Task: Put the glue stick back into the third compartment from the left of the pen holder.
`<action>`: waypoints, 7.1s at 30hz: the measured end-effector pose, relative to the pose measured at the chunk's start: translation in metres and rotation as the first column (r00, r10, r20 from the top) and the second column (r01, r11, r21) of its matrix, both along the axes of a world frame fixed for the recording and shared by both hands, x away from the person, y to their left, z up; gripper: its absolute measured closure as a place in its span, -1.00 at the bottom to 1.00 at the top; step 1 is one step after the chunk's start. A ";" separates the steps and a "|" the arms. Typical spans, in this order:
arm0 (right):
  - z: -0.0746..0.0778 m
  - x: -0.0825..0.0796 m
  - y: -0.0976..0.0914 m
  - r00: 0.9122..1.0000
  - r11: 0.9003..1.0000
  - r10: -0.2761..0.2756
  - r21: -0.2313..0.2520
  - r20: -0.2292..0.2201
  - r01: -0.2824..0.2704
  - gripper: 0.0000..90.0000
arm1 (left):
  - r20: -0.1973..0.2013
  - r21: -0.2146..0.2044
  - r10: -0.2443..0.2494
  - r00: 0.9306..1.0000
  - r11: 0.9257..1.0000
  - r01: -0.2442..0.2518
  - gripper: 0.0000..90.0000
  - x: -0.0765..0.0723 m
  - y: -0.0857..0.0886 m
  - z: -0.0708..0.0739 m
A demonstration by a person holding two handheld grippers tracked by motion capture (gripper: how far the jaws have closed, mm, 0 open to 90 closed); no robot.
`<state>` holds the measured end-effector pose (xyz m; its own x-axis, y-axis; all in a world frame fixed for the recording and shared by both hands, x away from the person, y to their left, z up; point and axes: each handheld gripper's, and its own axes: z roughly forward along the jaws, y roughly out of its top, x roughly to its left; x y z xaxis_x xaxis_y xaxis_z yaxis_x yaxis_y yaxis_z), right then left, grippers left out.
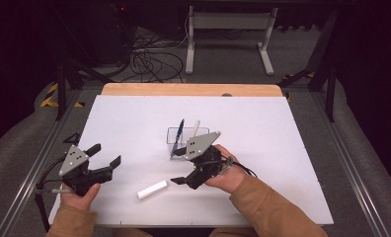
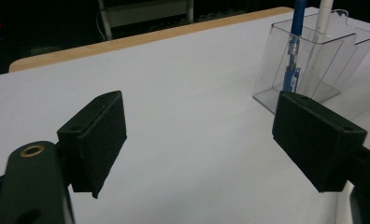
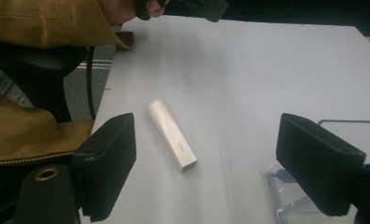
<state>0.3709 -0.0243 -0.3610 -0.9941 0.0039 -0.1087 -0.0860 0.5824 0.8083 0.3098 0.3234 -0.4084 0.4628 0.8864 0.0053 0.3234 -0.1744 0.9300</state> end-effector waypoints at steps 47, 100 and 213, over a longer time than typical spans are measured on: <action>-0.032 0.007 0.073 0.986 0.955 0.169 -0.249 0.004 -0.162 -0.23 | 0.001 -0.003 0.016 1.000 1.000 -0.016 -0.59 0.002 0.005 -0.005; -0.078 0.003 0.116 0.959 0.870 0.280 -0.409 -0.048 -0.274 0.26 | -0.010 -0.004 0.029 1.000 1.000 -0.029 -0.59 0.004 0.006 -0.009; 0.021 0.019 0.007 0.997 0.994 -0.080 -0.071 -0.024 0.078 0.51 | -0.012 -0.001 0.021 1.000 1.000 -0.021 -0.59 0.006 0.003 -0.011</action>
